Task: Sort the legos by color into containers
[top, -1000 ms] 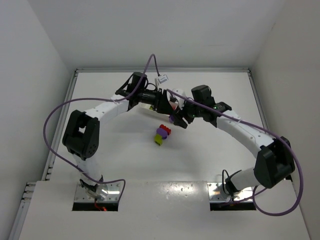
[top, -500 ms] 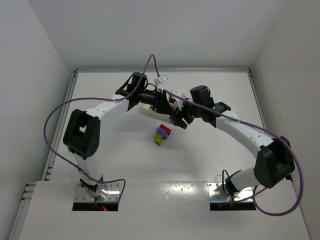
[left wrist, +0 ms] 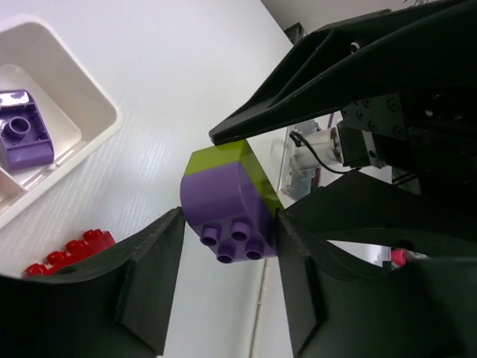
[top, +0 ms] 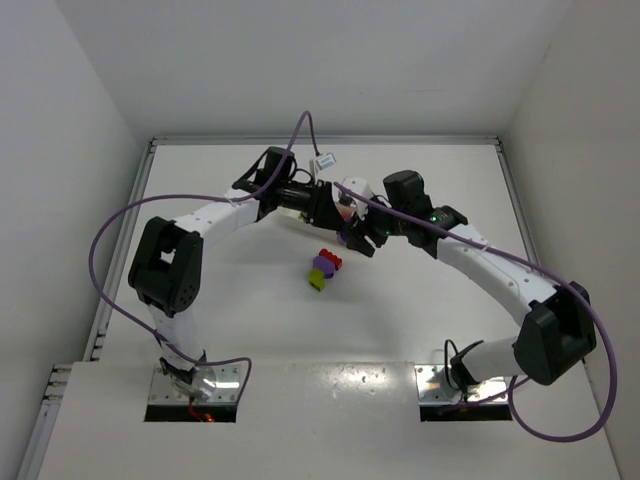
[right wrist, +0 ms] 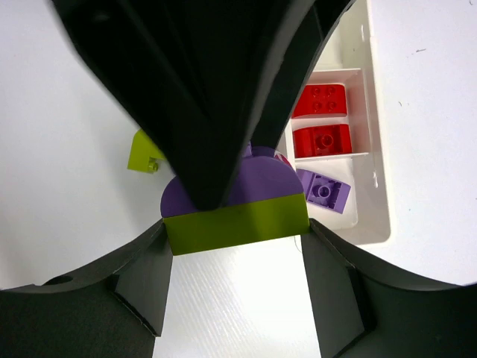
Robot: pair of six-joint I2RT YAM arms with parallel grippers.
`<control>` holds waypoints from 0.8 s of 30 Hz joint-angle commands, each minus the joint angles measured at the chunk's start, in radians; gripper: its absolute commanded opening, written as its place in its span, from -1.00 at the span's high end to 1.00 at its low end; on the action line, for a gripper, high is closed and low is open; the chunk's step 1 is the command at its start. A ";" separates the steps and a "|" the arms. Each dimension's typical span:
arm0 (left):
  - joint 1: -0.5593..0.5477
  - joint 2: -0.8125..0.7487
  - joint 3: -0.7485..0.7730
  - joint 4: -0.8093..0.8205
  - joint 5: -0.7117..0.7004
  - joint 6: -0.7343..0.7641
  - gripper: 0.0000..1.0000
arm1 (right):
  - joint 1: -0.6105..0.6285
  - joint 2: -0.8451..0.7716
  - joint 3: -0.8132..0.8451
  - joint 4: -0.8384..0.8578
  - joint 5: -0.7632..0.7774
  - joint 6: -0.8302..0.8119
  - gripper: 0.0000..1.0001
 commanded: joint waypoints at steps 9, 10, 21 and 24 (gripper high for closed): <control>0.005 0.023 -0.004 0.041 0.115 0.000 0.73 | -0.005 -0.029 0.013 0.062 -0.001 -0.005 1.00; 0.005 0.023 -0.013 0.050 0.115 0.000 0.78 | -0.005 -0.029 -0.001 0.062 0.000 -0.005 1.00; 0.081 -0.022 -0.053 0.096 0.034 -0.022 0.86 | -0.100 -0.118 -0.121 0.041 0.049 0.060 1.00; 0.081 -0.011 -0.053 0.156 0.003 -0.067 0.86 | -0.122 -0.155 -0.153 0.029 0.073 0.101 1.00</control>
